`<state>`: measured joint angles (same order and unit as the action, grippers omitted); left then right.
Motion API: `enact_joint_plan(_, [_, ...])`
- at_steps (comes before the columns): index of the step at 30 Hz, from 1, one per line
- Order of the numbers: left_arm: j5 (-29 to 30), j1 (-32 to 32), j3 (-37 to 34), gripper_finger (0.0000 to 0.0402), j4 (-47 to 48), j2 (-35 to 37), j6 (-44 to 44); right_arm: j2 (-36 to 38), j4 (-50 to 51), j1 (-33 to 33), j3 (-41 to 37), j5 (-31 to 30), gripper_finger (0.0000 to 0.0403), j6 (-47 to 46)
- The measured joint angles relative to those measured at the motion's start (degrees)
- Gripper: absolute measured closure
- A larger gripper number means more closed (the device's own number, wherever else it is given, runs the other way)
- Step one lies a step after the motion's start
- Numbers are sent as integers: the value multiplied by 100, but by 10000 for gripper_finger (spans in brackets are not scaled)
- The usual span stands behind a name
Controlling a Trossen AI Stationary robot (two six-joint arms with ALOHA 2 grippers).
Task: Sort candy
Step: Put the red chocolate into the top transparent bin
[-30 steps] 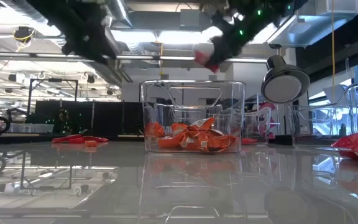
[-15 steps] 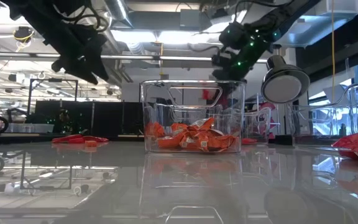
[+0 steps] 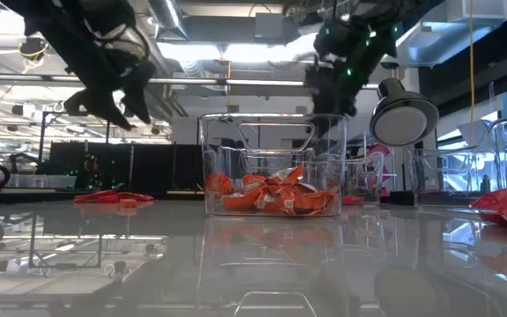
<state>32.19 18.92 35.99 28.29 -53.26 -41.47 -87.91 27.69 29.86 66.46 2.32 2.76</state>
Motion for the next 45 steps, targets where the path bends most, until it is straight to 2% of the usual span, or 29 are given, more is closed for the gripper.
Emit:
enact_joint_plan(4, [48,89,0,185,340,-512,-356,39,-372,-444,7,206,132,-13])
enact_joint_plan(8, [119,492,0,185,900,-965,-552,34,-611,-763,5,72,132,112])
enact_joint_plan(11, [109,875,0,185,981,-1149,-561,30,-704,-914,4,3,132,209])
enact_joint_plan(17, [-358,1766,0,185,844,-1589,-88,30,-771,-930,2,-25,132,254])
enact_joint_plan(24, [-399,2482,2,185,611,-2252,283,30,-798,-930,-47,19,132,218])
enact_joint_plan(30, [-1110,2819,28,185,327,-2779,909,26,-788,-928,-222,120,132,212])
enact_joint_plan(37, [-1205,2914,31,186,252,-2894,1344,25,-779,-928,-333,129,132,205])
enact_joint_plan(41, [-1265,2913,26,212,232,-2898,1448,25,-771,-928,-337,134,132,204])
enact_joint_plan(45, [-1425,2916,21,264,232,-2907,1490,25,-771,-928,-337,134,132,204])
